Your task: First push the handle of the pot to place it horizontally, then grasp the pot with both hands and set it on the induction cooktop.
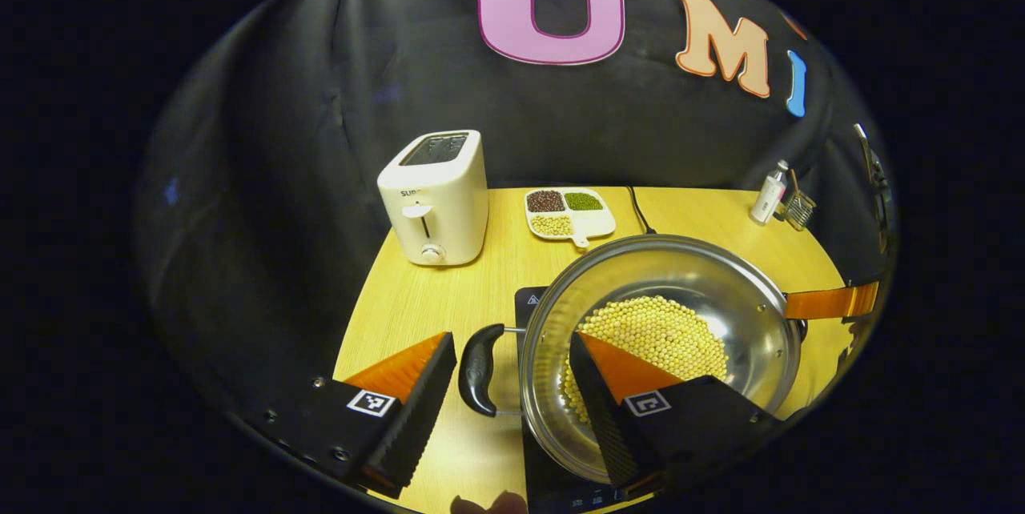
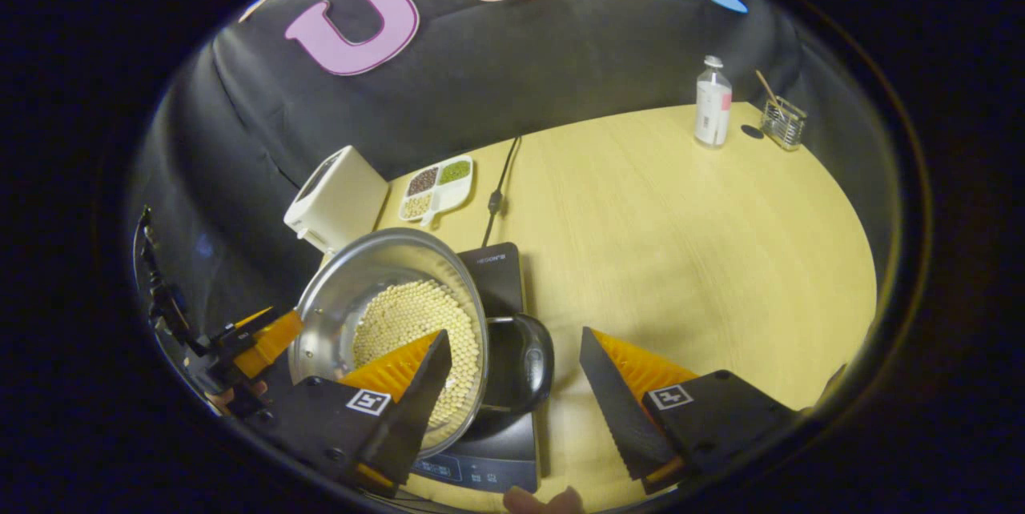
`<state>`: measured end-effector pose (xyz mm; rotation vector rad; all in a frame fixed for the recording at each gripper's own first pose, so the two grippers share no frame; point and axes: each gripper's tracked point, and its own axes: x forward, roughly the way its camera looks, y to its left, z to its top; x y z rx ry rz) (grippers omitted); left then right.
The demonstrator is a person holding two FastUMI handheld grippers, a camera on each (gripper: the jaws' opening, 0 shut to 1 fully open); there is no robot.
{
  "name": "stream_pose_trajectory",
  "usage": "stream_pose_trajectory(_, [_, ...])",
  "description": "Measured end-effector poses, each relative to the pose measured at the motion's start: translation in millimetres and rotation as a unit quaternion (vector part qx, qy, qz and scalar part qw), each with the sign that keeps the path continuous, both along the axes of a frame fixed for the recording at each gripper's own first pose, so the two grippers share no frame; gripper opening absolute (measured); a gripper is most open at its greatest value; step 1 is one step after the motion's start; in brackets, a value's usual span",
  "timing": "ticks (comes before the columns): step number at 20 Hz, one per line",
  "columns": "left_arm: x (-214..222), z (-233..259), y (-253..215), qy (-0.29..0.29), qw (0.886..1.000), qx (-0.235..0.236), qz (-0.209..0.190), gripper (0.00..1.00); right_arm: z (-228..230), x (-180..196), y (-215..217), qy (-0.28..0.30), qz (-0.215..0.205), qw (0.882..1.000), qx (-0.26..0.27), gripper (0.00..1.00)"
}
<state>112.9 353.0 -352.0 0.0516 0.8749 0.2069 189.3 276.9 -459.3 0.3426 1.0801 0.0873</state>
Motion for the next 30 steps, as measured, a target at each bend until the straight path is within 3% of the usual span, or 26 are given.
stream_pose_trajectory(1, [-3.7,11.2,-5.8,-0.011,1.000,0.003,0.008,0.89,4.6,-2.6,-3.9,-0.004,0.000,1.000,0.009,1.00])
stream_pose_trajectory(3, [-7.6,31.6,-15.9,-0.039,0.999,0.015,0.019,0.92,14.0,-11.7,-17.4,-0.010,0.003,1.000,0.027,0.94])
stream_pose_trajectory(6, [-26.5,59.9,-48.6,-0.055,0.998,0.025,0.031,0.89,29.2,-32.0,-60.9,-0.028,0.002,0.999,0.038,0.93])
stream_pose_trajectory(7, [-29.9,69.6,-65.5,-0.065,0.997,0.024,0.031,0.89,32.4,-40.1,-79.6,-0.034,0.005,0.999,0.036,0.99])
stream_pose_trajectory(9, [-44.9,81.5,-101.2,-0.073,0.997,0.021,0.032,0.88,38.9,-58.4,-116.7,-0.048,0.018,0.998,0.024,1.00])
stream_pose_trajectory(10, [-50.2,86.3,-119.2,-0.075,0.997,0.021,0.029,0.88,46.0,-65.3,-135.4,-0.061,0.024,0.998,0.019,0.92])
stream_pose_trajectory(15, [-68.7,136.3,-195.9,-0.112,0.993,0.028,0.021,0.87,92.3,-78.3,-195.6,-0.118,0.036,0.992,0.016,0.93])
stream_pose_trajectory(16, [-69.0,145.0,-209.7,-0.121,0.992,0.027,0.019,0.87,106.3,-76.6,-203.9,-0.135,0.034,0.990,0.017,0.93])
stream_pose_trajectory(17, [-73.0,153.7,-221.7,-0.129,0.991,0.031,0.017,0.85,121.7,-73.5,-211.8,-0.152,0.031,0.988,0.020,1.00])
stream_pose_trajectory(18, [-72.6,162.9,-231.7,-0.136,0.990,0.034,0.015,0.87,135.2,-71.8,-218.5,-0.168,0.029,0.985,0.020,0.92])
stream_pose_trajectory(23, [-58.3,200.0,-276.9,-0.178,0.984,0.024,0.000,0.87,198.2,-58.6,-261.8,-0.231,0.005,0.973,0.008,0.92])
stream_pose_trajectory(26, [-40.3,246.0,-293.3,-0.227,0.973,0.034,-0.014,0.85,246.0,-53.5,-283.3,-0.277,-0.007,0.961,-0.006,0.92])
stream_pose_trajectory(29, [-30.9,283.2,-316.2,-0.276,0.961,0.001,-0.017,0.86,294.9,-49.5,-297.3,-0.320,-0.019,0.947,-0.022,0.92])
stream_pose_trajectory(30, [-32.1,292.0,-320.4,-0.285,0.958,-0.005,-0.016,0.86,309.7,-50.2,-299.5,-0.331,-0.021,0.943,-0.028,0.99])
